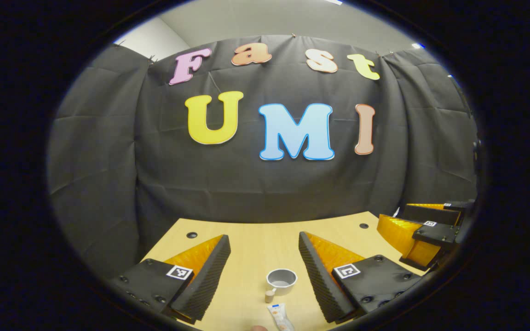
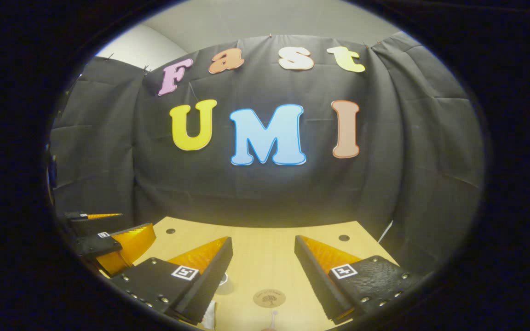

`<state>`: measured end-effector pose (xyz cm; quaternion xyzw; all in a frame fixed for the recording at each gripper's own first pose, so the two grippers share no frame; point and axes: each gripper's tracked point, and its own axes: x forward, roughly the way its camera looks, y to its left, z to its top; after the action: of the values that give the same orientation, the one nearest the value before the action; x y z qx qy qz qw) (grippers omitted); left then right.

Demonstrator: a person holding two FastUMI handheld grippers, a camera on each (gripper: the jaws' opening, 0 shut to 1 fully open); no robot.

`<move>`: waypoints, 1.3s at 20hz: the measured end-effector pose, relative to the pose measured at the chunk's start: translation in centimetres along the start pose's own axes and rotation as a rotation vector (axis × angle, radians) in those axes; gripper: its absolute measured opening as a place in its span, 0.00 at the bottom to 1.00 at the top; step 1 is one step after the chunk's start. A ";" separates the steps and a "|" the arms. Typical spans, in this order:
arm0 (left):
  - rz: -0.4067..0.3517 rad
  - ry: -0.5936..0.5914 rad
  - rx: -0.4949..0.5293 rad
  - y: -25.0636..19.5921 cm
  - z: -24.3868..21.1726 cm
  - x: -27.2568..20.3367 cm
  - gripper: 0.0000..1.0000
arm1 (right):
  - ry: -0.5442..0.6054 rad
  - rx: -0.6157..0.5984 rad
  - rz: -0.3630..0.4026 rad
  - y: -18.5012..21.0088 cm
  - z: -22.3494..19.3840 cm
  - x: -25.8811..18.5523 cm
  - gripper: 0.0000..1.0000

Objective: Put the toothbrush and toothpaste on the desktop into the cup, then pick up the cup and place it on the coaster on the desktop.

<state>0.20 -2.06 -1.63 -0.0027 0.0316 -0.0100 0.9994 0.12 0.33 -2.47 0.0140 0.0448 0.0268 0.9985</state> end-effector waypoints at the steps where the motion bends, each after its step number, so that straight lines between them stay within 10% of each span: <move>1: -0.005 0.009 -0.010 -0.3 -0.4 0.0 0.93 | 0.008 0.008 0.002 0.0 -0.2 -0.1 0.89; 14: 0.002 0.240 -0.112 -1.2 -8.4 1.1 0.93 | 0.212 0.050 0.017 -0.9 -6.2 0.4 0.89; 26: -0.026 0.747 -0.183 -2.9 -27.4 0.4 1.00 | 0.614 0.106 -0.057 -2.4 -20.9 0.1 0.91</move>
<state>-1.22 -5.08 -28.97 -0.0886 0.3943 -0.0202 0.9145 -1.57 -1.57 -23.39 0.0562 0.3462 -0.0007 0.9365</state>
